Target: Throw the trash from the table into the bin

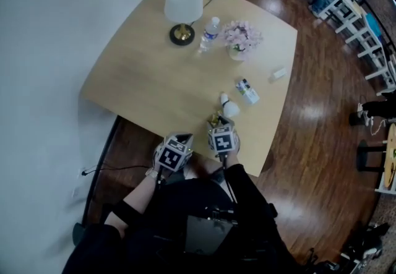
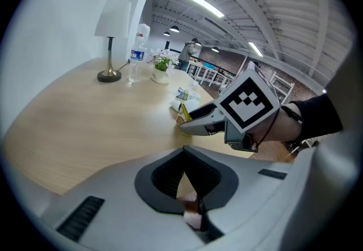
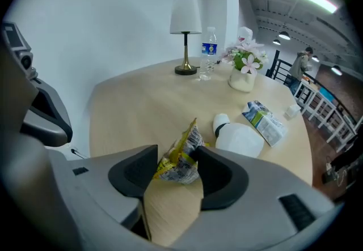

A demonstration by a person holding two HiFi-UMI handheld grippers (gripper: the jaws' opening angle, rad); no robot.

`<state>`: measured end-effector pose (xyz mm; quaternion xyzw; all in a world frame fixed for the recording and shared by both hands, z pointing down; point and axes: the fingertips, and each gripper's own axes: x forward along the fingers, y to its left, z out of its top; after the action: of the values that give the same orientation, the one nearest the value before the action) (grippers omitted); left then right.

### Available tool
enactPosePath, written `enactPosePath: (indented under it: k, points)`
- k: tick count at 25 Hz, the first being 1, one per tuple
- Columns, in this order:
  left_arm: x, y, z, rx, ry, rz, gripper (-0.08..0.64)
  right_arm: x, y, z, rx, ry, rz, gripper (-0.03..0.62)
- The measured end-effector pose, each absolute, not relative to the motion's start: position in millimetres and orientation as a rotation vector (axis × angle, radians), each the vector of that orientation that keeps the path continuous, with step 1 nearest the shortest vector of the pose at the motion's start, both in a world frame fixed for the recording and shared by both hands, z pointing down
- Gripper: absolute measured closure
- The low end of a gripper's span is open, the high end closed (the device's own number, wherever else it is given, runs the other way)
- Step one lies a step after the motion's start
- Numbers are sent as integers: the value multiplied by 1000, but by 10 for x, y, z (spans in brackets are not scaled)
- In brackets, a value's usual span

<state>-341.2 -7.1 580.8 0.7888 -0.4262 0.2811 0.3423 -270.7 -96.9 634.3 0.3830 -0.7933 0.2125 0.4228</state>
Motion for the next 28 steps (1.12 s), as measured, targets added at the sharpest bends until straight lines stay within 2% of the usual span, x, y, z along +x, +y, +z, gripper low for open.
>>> enactPosePath:
  k: [5, 14, 23, 28]
  points:
    - [-3419, -54, 5800, 2065, -1095, 725, 560, -2684, -1009, 6278, 987, -1987, 500, 431]
    - [-3367, -159, 5870, 2093, -1102, 723, 560, -2612, -1057, 6310, 1003, -1995, 496, 500]
    - [-3300, -160, 5642, 2160, -1096, 723, 560, -2664, -730, 5495, 975, -2189, 551, 522]
    - [-3159, -107, 5658, 2189, -1065, 741, 560, -2541, -331, 5507, 959, -2209, 640, 522]
